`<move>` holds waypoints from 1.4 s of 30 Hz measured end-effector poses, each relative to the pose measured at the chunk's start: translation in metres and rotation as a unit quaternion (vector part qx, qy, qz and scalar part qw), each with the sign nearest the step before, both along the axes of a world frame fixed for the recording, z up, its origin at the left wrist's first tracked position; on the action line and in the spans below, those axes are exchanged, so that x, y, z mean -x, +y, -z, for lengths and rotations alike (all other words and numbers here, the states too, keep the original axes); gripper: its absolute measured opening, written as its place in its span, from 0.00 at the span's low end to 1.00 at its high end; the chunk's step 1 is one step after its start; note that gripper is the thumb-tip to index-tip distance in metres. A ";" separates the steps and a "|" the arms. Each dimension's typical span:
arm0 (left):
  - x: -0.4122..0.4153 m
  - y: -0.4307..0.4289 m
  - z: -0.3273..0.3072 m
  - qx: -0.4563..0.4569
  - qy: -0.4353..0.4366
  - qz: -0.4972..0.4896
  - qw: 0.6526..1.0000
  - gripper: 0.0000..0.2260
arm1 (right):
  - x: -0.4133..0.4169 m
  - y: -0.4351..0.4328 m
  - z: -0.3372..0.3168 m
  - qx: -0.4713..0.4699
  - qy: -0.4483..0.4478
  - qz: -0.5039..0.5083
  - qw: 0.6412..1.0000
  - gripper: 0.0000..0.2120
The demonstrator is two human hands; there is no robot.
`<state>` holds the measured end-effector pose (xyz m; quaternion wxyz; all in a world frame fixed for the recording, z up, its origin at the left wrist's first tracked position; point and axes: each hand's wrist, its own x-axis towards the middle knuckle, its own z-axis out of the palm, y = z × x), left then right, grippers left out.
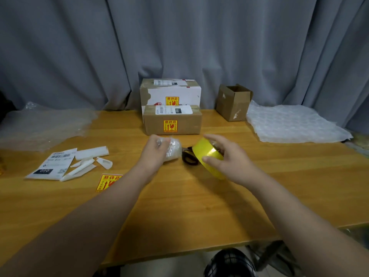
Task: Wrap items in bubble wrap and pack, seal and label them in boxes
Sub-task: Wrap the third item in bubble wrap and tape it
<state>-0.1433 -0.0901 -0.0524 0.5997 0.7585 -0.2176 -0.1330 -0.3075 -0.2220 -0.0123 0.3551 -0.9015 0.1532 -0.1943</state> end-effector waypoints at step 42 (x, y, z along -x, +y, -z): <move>0.013 0.072 -0.053 -0.077 0.019 0.077 0.994 0.16 | -0.062 0.045 0.008 0.294 -0.177 -0.109 0.933 0.01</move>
